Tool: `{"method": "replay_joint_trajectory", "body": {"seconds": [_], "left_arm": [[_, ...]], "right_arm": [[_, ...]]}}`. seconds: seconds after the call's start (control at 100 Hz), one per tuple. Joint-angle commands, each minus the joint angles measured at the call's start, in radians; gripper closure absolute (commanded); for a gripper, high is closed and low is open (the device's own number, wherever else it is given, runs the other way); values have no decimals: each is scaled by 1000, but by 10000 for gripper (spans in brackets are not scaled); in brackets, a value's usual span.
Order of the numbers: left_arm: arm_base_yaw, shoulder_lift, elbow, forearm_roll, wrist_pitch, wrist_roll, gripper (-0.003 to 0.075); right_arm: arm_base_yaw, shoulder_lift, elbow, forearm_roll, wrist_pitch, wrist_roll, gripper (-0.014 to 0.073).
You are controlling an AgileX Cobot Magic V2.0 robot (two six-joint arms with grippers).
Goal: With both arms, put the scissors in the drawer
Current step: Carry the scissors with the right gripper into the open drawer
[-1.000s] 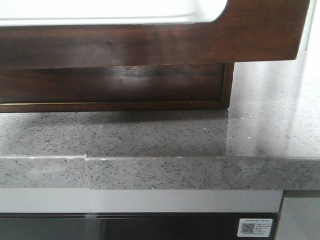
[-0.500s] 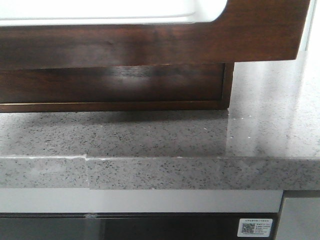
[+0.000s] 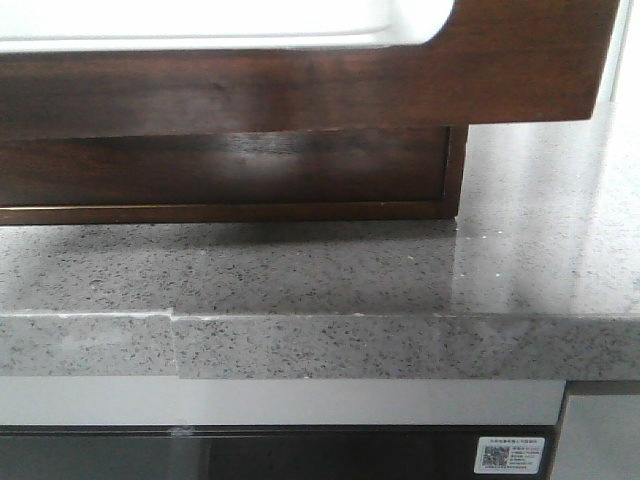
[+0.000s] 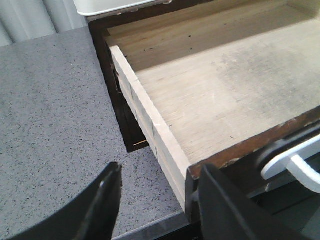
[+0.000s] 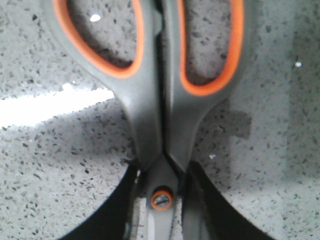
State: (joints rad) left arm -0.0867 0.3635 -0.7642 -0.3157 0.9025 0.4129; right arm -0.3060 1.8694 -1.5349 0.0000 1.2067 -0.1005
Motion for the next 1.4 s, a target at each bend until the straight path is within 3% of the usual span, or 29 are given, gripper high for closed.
{"method": "replay_joint_trajectory", "body": {"seconds": [0.0,0.37,0.74,1.06,1.39], "left_arm": [[-6,11,-24,-25,-75,-13,387],[-6,11,-24,-25,-75,-13,387],[-6,11,-24,-25,-81,-13,387],[-6,11,-24,-25,-81,-13,387],[-6,11,-24,-25,-81,-13,387]], "right_arm": [[-6,-39,-25,-7,16,-22,631],[42,-191,-69,7,14,-45,635],[224,-468,-321,49,7,-107,635],[515,-589,-374,415,-87,-585,635],[784,-517,-374,461,-28,-912,635]]}}
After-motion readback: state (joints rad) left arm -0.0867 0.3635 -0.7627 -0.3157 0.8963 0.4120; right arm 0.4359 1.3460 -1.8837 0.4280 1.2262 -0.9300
